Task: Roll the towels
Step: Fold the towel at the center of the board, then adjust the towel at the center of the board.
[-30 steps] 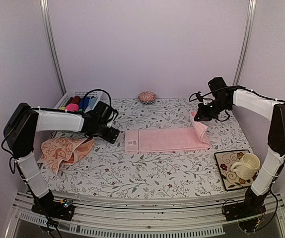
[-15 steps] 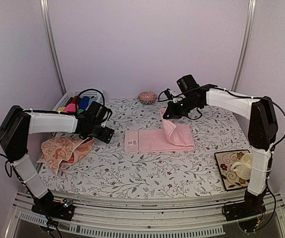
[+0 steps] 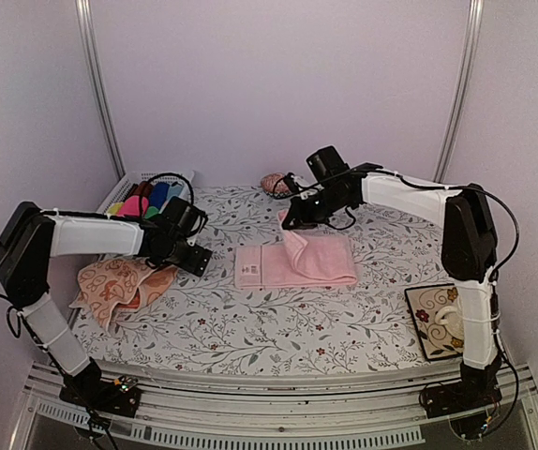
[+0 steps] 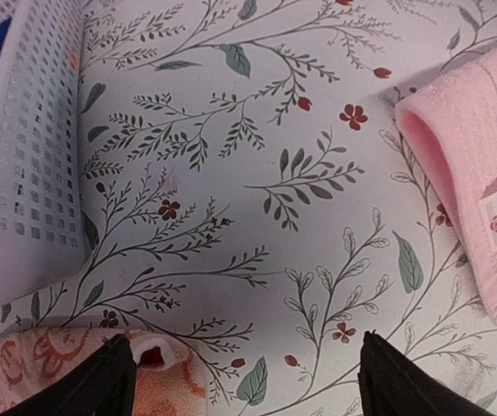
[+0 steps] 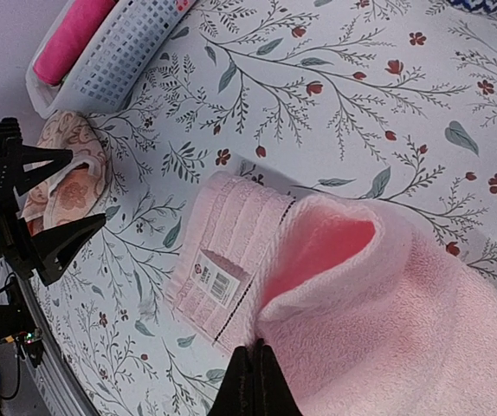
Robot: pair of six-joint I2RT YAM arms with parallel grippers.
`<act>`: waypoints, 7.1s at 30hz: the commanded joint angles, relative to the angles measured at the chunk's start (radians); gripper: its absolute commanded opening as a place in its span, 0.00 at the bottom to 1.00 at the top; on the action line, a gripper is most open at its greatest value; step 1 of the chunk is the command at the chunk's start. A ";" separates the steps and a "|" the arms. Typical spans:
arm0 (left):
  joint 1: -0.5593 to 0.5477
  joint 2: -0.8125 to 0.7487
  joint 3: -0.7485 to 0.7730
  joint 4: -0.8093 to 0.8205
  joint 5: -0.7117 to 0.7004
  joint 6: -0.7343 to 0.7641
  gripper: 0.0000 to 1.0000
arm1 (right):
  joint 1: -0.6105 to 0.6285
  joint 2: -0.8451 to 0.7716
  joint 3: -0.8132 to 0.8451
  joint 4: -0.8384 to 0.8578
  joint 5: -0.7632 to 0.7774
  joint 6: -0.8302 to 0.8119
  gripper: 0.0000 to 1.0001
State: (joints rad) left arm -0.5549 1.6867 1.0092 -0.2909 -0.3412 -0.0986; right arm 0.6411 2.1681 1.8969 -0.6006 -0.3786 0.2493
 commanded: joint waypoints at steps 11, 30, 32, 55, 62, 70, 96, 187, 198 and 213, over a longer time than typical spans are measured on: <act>0.012 -0.039 -0.029 0.010 -0.004 -0.006 0.89 | 0.053 0.105 0.119 0.030 -0.035 0.016 0.02; 0.013 -0.028 -0.014 0.008 0.006 -0.002 0.90 | 0.088 0.164 0.156 0.036 -0.059 0.015 0.02; 0.013 -0.026 -0.012 0.008 0.011 -0.001 0.89 | 0.089 0.171 0.156 0.044 -0.049 0.016 0.02; 0.013 -0.043 -0.031 0.000 0.002 -0.007 0.90 | 0.130 0.205 0.160 0.120 -0.151 -0.034 0.37; 0.012 -0.018 0.010 -0.015 0.002 -0.016 0.90 | 0.124 0.113 0.154 0.093 -0.088 -0.085 0.45; 0.015 0.054 0.184 0.036 0.159 -0.053 0.90 | 0.068 0.101 0.123 0.018 0.054 -0.085 0.45; 0.043 0.450 0.552 0.030 0.598 -0.114 0.76 | -0.254 -0.274 -0.407 0.108 0.075 -0.103 0.58; 0.075 0.485 0.645 -0.150 0.557 -0.246 0.16 | -0.253 -0.216 -0.408 0.102 0.010 -0.109 0.63; 0.075 0.469 0.681 -0.150 0.519 -0.206 0.28 | -0.251 -0.197 -0.404 0.068 -0.040 -0.135 0.63; 0.001 0.394 0.536 -0.090 0.899 -0.096 0.16 | -0.302 -0.098 -0.471 0.337 -0.430 -0.053 0.53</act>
State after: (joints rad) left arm -0.5426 2.0594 1.5761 -0.3599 0.4431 -0.2466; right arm 0.3714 2.0144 1.4292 -0.3885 -0.6300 0.1616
